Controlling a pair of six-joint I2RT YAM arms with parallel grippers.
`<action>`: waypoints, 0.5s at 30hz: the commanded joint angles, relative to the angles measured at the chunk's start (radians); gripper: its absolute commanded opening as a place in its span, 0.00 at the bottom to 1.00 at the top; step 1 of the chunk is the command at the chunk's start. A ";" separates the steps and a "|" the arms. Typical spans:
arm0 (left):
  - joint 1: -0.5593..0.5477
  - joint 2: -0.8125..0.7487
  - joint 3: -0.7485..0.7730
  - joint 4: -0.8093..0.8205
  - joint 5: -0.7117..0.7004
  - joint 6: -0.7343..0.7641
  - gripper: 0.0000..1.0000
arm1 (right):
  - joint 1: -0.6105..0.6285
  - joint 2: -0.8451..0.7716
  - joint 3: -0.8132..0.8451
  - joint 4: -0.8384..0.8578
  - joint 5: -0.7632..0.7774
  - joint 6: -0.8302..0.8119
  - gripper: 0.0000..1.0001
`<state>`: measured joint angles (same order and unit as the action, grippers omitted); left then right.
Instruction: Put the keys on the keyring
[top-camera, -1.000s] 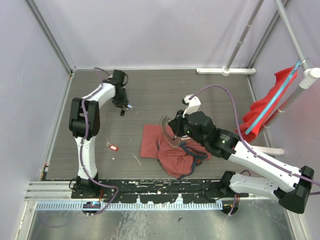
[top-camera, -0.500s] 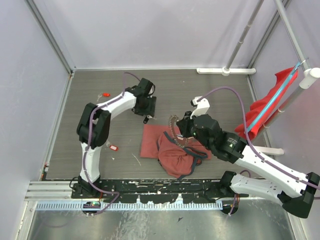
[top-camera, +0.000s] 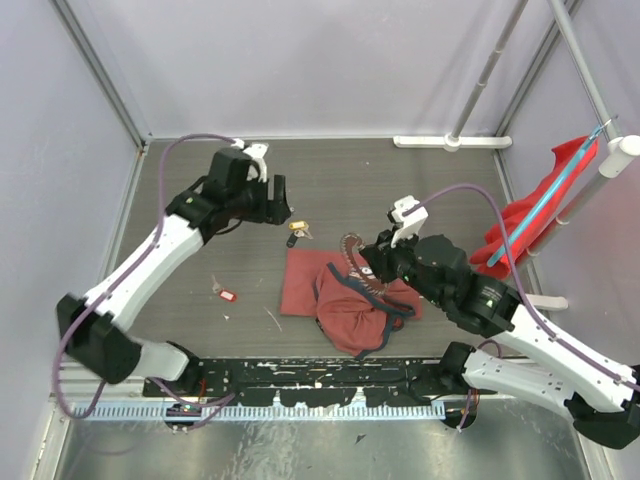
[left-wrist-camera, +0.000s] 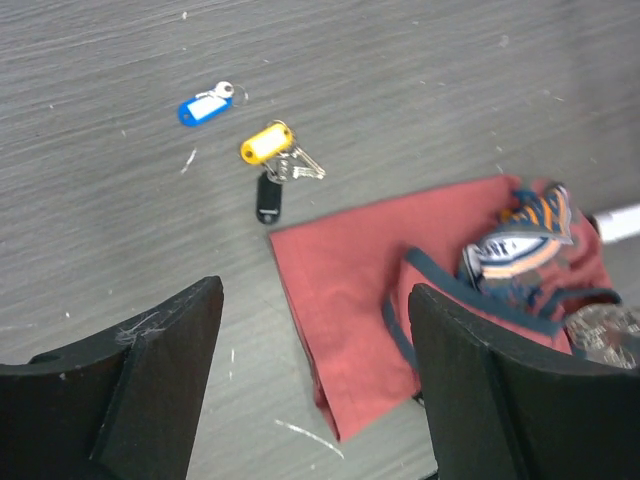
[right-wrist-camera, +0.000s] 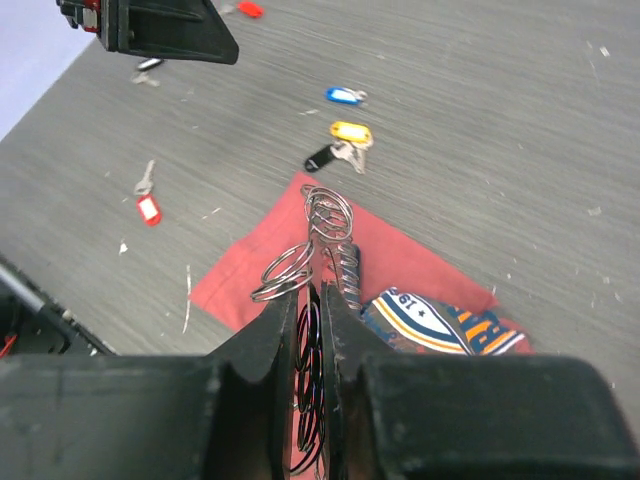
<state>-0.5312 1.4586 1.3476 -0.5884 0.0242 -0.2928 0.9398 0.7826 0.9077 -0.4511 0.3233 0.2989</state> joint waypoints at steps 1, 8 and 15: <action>-0.013 -0.243 -0.086 0.025 0.092 0.050 0.85 | -0.001 -0.069 0.094 0.057 -0.179 -0.177 0.01; -0.015 -0.452 -0.035 -0.033 0.334 0.158 0.91 | -0.001 -0.068 0.203 0.059 -0.414 -0.309 0.01; -0.016 -0.606 -0.028 0.006 0.421 0.258 0.95 | -0.001 0.005 0.314 0.147 -0.707 -0.351 0.01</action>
<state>-0.5461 0.9173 1.3090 -0.5972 0.3515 -0.1127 0.9398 0.7544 1.1412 -0.4297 -0.1551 0.0029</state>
